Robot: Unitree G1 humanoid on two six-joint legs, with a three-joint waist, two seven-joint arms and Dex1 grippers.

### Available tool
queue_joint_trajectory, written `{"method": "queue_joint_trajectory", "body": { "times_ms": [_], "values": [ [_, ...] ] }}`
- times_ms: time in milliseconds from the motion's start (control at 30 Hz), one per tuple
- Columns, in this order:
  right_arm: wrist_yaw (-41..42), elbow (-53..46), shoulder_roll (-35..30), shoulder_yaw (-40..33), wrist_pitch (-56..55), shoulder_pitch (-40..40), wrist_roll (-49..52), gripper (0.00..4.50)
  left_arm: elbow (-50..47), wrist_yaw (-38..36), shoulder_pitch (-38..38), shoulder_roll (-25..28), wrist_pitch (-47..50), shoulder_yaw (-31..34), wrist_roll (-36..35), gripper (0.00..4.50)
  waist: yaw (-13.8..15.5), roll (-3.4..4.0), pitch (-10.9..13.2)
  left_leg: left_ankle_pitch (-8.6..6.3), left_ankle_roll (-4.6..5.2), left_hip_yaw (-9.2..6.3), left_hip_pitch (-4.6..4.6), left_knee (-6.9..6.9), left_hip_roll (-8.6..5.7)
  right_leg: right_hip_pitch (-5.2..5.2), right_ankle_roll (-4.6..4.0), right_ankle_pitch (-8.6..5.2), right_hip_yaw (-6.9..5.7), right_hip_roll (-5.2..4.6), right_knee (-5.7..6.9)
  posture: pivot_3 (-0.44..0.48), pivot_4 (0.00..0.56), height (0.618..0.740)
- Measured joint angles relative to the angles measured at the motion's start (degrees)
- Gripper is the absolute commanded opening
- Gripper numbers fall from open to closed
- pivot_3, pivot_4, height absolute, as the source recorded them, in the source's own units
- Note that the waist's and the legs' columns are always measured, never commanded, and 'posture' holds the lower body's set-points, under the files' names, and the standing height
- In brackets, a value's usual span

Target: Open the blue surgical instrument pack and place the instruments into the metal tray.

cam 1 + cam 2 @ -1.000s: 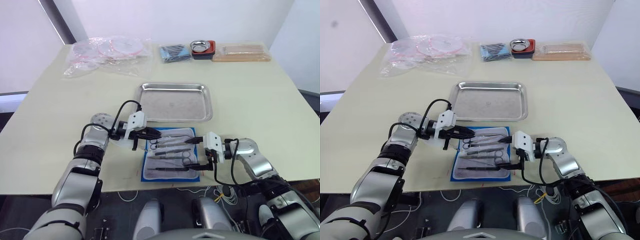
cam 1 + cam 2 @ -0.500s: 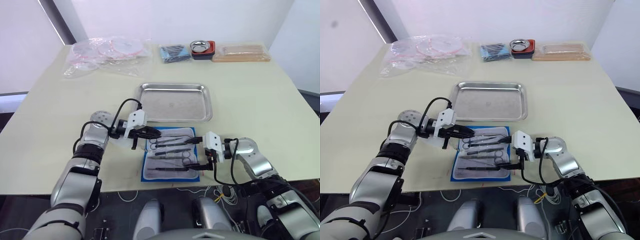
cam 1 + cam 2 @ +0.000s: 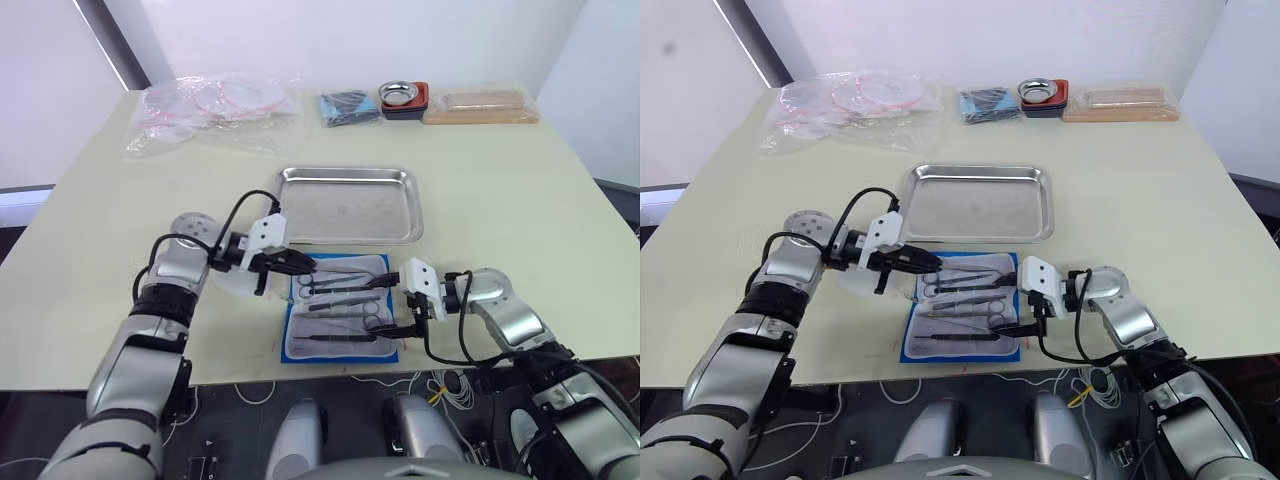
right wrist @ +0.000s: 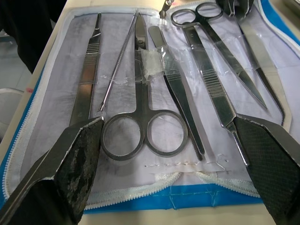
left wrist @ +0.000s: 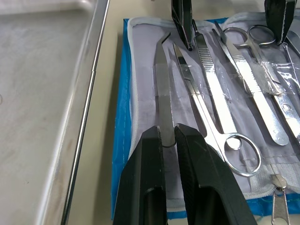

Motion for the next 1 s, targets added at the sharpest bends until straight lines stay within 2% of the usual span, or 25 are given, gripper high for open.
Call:
{"method": "queue_joint_trajectory", "body": {
  "times_ms": [567,1000],
  "values": [
    [-0.27,-0.28,-0.03,0.05,0.60,0.01,0.00,4.50,-4.81,-0.73,1.28,5.09,3.64,-0.51,-0.43,0.10,0.03,-0.03,-0.02,0.00,0.00,0.00,0.01,0.00,0.02,0.00,-0.17,-0.10,0.00,-0.01,-0.01,0.000,0.150,0.740],
    [-0.72,-0.32,-0.04,0.17,0.65,0.04,-0.01,4.50,-13.82,-0.08,5.20,10.53,10.11,1.89,-3.32,0.10,0.10,-0.06,-0.04,0.00,0.00,0.00,0.03,-0.02,0.06,-0.01,-0.18,-0.11,0.01,-0.01,-0.03,0.000,0.150,0.740]
  ]
}}
